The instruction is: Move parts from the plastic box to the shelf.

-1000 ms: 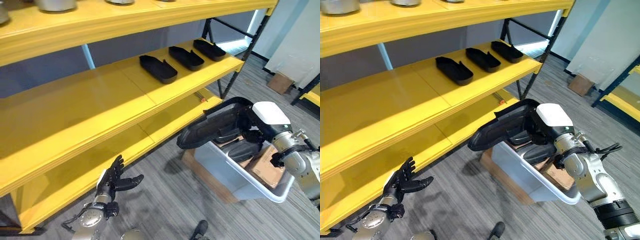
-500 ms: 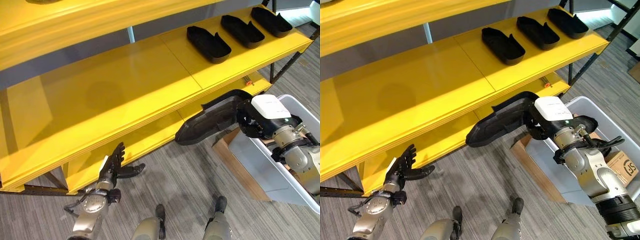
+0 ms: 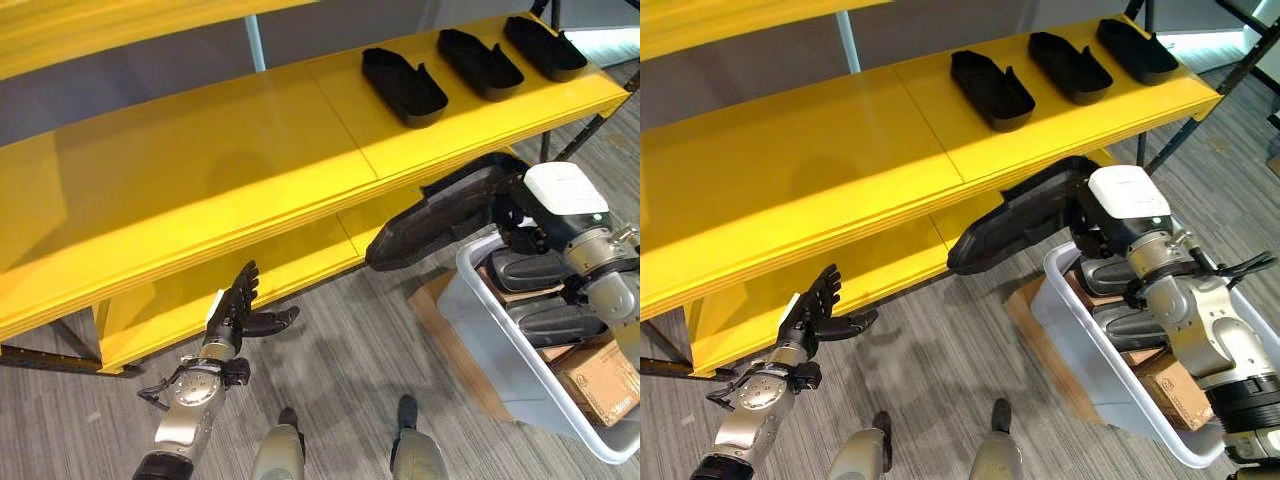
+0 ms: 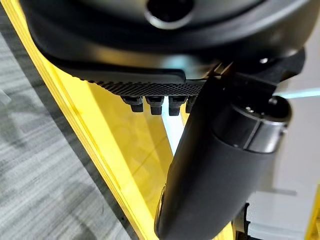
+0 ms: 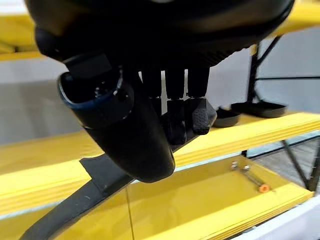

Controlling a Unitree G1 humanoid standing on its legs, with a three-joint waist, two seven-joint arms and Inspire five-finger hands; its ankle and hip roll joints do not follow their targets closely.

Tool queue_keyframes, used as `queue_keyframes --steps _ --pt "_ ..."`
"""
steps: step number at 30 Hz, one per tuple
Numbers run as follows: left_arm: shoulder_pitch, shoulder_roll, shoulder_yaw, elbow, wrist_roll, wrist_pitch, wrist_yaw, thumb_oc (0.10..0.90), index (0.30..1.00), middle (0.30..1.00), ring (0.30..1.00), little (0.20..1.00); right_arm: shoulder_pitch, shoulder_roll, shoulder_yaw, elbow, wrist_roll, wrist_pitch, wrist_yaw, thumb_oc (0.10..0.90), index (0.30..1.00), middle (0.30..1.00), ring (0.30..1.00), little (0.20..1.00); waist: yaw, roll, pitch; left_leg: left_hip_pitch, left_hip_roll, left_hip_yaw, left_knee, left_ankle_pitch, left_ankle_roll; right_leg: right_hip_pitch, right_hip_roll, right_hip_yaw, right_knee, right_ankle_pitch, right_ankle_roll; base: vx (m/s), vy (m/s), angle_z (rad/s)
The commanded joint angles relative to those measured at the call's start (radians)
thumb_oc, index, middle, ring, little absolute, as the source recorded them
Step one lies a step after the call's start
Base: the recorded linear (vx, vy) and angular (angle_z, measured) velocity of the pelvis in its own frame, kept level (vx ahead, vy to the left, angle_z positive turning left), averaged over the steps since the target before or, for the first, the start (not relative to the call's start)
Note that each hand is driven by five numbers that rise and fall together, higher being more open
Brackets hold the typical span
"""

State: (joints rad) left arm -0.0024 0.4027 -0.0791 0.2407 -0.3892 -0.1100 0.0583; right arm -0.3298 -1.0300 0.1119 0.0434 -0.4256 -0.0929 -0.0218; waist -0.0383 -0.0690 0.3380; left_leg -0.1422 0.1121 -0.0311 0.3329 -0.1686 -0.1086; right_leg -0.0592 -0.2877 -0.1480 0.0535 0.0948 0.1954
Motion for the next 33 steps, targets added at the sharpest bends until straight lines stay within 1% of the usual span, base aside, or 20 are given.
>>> queue_keyframes --steps 1,5,7,11,14,17,19,21,22,23,24,25,26,27,28,29,30,31,32,33 --pt "0.047 0.061 0.008 -0.120 -0.025 -0.095 0.011 0.900 1.000 1.000 1.000 1.000 -0.171 -0.039 -0.027 -0.081 0.063 -0.040 -0.064 0.400 0.300 0.300 0.300 0.300 0.043 -0.037 -0.189 0.078 0.065 0.015 -0.096 -0.036 -0.010 -0.083 -0.054 0.037 0.051 -0.006 0.025 0.08 -0.202 -0.12" --pt "0.070 0.043 0.006 -0.131 -0.032 -0.094 0.002 0.900 1.000 1.000 1.000 1.000 -0.197 -0.049 -0.001 -0.081 0.075 -0.047 -0.058 0.400 0.300 0.300 0.300 0.300 0.044 -0.021 -0.204 0.113 0.095 0.020 -0.143 -0.004 -0.021 -0.085 -0.017 0.042 0.082 -0.059 0.006 0.07 -0.191 -0.08" --pt "0.087 0.030 0.007 -0.136 -0.042 -0.096 -0.001 0.900 1.000 1.000 1.000 1.000 -0.217 -0.042 0.019 -0.086 0.074 -0.052 -0.061 0.400 0.300 0.300 0.300 0.300 0.051 -0.006 -0.209 0.127 0.110 0.017 -0.154 0.034 -0.024 -0.086 0.012 0.040 0.110 -0.092 -0.011 0.09 -0.264 -0.05" --pt "0.119 0.016 0.022 -0.136 -0.041 -0.092 -0.005 0.900 1.000 1.000 1.000 1.000 -0.261 -0.034 0.068 -0.098 0.067 -0.060 -0.047 0.400 0.300 0.300 0.300 0.300 0.063 0.012 -0.224 0.151 0.127 0.007 -0.160 0.086 -0.030 -0.074 0.047 0.035 0.128 -0.124 -0.035 0.07 -0.217 0.09" --pt "0.123 0.015 0.026 -0.138 -0.041 -0.093 -0.002 0.900 1.000 1.000 1.000 1.000 -0.286 -0.033 0.090 -0.104 0.067 -0.065 -0.043 0.400 0.300 0.300 0.300 0.300 0.065 0.017 -0.228 0.158 0.138 0.002 -0.164 0.114 -0.032 -0.074 0.064 0.032 0.137 -0.138 -0.045 0.01 -0.121 -0.04" --pt "0.135 0.008 0.036 -0.136 -0.040 -0.091 0.003 0.900 1.000 1.000 1.000 1.000 -0.313 -0.036 0.118 -0.104 0.074 -0.070 -0.038 0.400 0.300 0.300 0.300 0.300 0.069 0.020 -0.229 0.159 0.160 0.000 -0.170 0.166 -0.039 -0.074 0.096 0.022 0.145 -0.164 -0.069 -0.01 -0.171 -0.02" --pt "0.146 -0.001 0.046 -0.134 -0.041 -0.091 0.003 0.900 1.000 1.000 1.000 1.000 -0.337 -0.028 0.144 -0.103 0.087 -0.073 -0.036 0.400 0.300 0.300 0.300 0.300 0.079 0.017 -0.225 0.134 0.170 -0.012 -0.124 0.239 -0.046 -0.059 0.127 0.017 0.129 -0.180 -0.093 -0.02 -0.208 -0.08" --pt "0.149 -0.001 0.056 -0.131 -0.051 -0.088 0.005 0.900 1.000 1.000 1.000 1.000 -0.361 -0.024 0.159 -0.098 0.099 -0.074 -0.043 0.400 0.300 0.300 0.300 0.300 0.101 0.001 -0.201 0.055 0.165 -0.049 -0.001 0.355 -0.048 -0.026 0.148 0.005 0.091 -0.182 -0.126 -0.05 -0.276 -0.01" --pt "0.142 0.003 0.053 -0.130 -0.053 -0.086 0.006 0.900 1.000 1.000 1.000 1.000 -0.369 -0.029 0.161 -0.095 0.102 -0.073 -0.049 0.400 0.300 0.300 0.300 0.300 0.110 -0.015 -0.178 -0.004 0.169 -0.048 0.081 0.405 -0.040 -0.004 0.150 -0.012 0.075 -0.178 -0.147 -0.05 -0.342 0.11" --pt "0.141 0.001 0.052 -0.129 -0.056 -0.083 0.006 0.900 1.000 1.000 1.000 1.000 -0.361 -0.028 0.157 -0.097 0.099 -0.071 -0.057 0.400 0.300 0.300 0.300 0.300 0.116 -0.027 -0.166 -0.040 0.171 -0.015 0.107 0.396 -0.022 0.008 0.149 -0.029 0.069 -0.188 -0.158 0.00 -0.333 0.26" --pt "0.142 0.001 0.050 -0.134 -0.059 -0.080 0.003 0.900 1.000 1.000 1.000 1.000 -0.341 -0.025 0.142 -0.102 0.092 -0.067 -0.062 0.400 0.300 0.300 0.300 0.300 0.120 -0.032 -0.156 -0.083 0.169 0.019 0.105 0.369 -0.017 0.026 0.148 -0.051 0.062 -0.197 -0.160 0.08 -0.235 1.10" --pt "0.141 -0.002 0.046 -0.136 -0.061 -0.078 0.000 0.900 1.000 1.000 1.000 1.000 -0.315 -0.027 0.123 -0.115 0.089 -0.063 -0.063 0.400 0.300 0.300 0.300 0.300 0.121 -0.022 -0.154 -0.118 0.184 0.083 0.028 0.356 -0.026 0.055 0.147 -0.086 0.047 -0.205 -0.153 0.17 -0.113 1.67" --pt "0.140 -0.004 0.036 -0.138 -0.058 -0.078 -0.004 0.900 1.000 1.000 1.000 1.000 -0.275 -0.017 0.096 -0.125 0.090 -0.062 -0.072 0.400 0.300 0.300 0.300 0.300 0.125 0.006 -0.149 -0.176 0.201 0.166 -0.091 0.389 -0.055 0.084 0.153 -0.130 0.036 -0.212 -0.141 0.16 -0.046 1.66" --pt "0.141 -0.001 0.030 -0.138 -0.058 -0.078 -0.003 0.900 1.000 1.000 1.000 1.000 -0.259 -0.018 0.082 -0.131 0.090 -0.062 -0.071 0.400 0.300 0.300 0.300 0.300 0.128 -0.001 -0.149 -0.162 0.195 0.168 -0.111 0.398 -0.059 0.089 0.149 -0.132 0.035 -0.217 -0.141 0.16 -0.009 0.99" --pt "0.130 0.004 0.017 -0.134 -0.051 -0.075 -0.005 0.900 1.000 1.000 1.000 1.000 -0.231 -0.013 0.064 -0.134 0.087 -0.060 -0.074 0.400 0.300 0.300 0.300 0.300 0.125 0.013 -0.147 -0.181 0.212 0.233 -0.194 0.450 -0.083 0.101 0.152 -0.161 0.034 -0.222 -0.133 0.19 0.018 0.70" --pt "0.125 0.004 0.004 -0.134 -0.040 -0.070 -0.007 0.900 1.000 1.000 1.000 1.000 -0.219 0.001 0.060 -0.136 0.081 -0.059 -0.080 0.400 0.300 0.300 0.300 0.300 0.125 0.026 -0.143 -0.213 0.217 0.273 -0.256 0.470 -0.104 0.122 0.155 -0.179 0.036 -0.236 -0.124 0.21 0.060 0.68" --pt "0.124 0.009 -0.003 -0.135 -0.036 -0.070 -0.008 0.900 1.000 1.000 1.000 1.000 -0.204 0.008 0.051 -0.142 0.065 -0.053 -0.079 0.400 0.300 0.300 0.300 0.300 0.139 0.028 -0.145 -0.180 0.201 0.238 -0.286 0.493 -0.091 0.126 0.148 -0.187 0.045 -0.231 -0.120 0.22 0.087 0.75" --pt "0.129 0.009 0.006 -0.132 -0.041 -0.071 -0.006 0.900 1.000 1.000 1.000 1.000 -0.205 0.022 0.058 -0.146 0.052 -0.053 -0.074 0.400 0.300 0.300 0.300 0.300 0.145 0.027 -0.153 -0.149 0.189 0.200 -0.283 0.444 -0.066 0.132 0.144 -0.178 0.045 -0.235 -0.112 0.22 0.099 0.74" --pt "0.133 0.003 0.013 -0.129 -0.044 -0.077 0.004 0.900 1.000 1.000 1.000 1.000 -0.204 0.048 0.073 -0.139 0.047 -0.061 -0.075 0.400 0.300 0.300 0.300 0.300 0.152 0.024 -0.168 -0.134 0.173 0.158 -0.270 0.404 -0.058 0.157 0.142 -0.158 0.032 -0.244 -0.103 0.25 0.093 0.47" --pt "0.130 -0.002 0.011 -0.128 -0.043 -0.074 0.003 0.900 1.000 1.000 1.000 1.000 -0.188 0.054 0.065 -0.134 0.047 -0.060 -0.078 0.400 0.300 0.300 0.300 0.300 0.149 0.029 -0.177 -0.142 0.177 0.180 -0.270 0.413 -0.068 0.174 0.143 -0.170 0.022 -0.247 -0.105 0.28 0.079 -0.03"
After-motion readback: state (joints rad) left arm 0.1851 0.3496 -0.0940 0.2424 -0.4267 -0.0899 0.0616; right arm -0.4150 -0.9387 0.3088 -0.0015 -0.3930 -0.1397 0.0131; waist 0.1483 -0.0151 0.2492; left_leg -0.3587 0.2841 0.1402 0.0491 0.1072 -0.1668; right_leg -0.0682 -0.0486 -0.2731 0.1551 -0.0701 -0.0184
